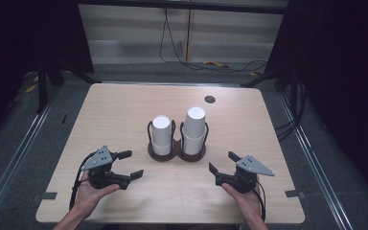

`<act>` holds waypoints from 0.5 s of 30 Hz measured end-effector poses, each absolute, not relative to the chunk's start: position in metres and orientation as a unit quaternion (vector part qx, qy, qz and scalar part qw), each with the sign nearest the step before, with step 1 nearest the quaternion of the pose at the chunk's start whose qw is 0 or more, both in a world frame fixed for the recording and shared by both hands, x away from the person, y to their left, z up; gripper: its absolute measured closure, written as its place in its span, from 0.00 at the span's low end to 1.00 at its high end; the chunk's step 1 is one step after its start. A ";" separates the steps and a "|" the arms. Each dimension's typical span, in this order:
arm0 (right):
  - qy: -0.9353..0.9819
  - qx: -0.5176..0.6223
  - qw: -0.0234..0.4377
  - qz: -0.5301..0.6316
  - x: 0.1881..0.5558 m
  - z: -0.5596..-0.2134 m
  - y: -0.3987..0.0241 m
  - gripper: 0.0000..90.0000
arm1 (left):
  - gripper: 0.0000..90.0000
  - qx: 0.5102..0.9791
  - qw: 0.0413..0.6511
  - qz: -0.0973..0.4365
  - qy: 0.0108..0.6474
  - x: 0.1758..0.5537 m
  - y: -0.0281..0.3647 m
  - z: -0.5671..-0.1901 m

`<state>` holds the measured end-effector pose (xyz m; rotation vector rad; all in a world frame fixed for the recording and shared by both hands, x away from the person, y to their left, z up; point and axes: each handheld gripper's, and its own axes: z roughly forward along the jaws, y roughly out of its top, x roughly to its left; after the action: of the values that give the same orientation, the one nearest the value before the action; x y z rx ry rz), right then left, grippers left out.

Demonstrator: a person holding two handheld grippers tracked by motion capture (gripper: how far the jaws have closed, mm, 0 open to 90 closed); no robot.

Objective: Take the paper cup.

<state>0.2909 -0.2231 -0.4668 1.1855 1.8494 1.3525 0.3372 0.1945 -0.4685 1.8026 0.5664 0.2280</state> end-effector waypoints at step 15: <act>0.704 0.431 0.251 0.506 0.294 -0.470 -0.218 0.17 | 0.17 0.766 0.590 0.059 0.250 0.347 0.191 -0.460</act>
<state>0.2943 -0.2181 -0.4696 1.1721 1.9169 1.3759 0.3473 0.1910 -0.4599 1.7822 0.5823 0.1374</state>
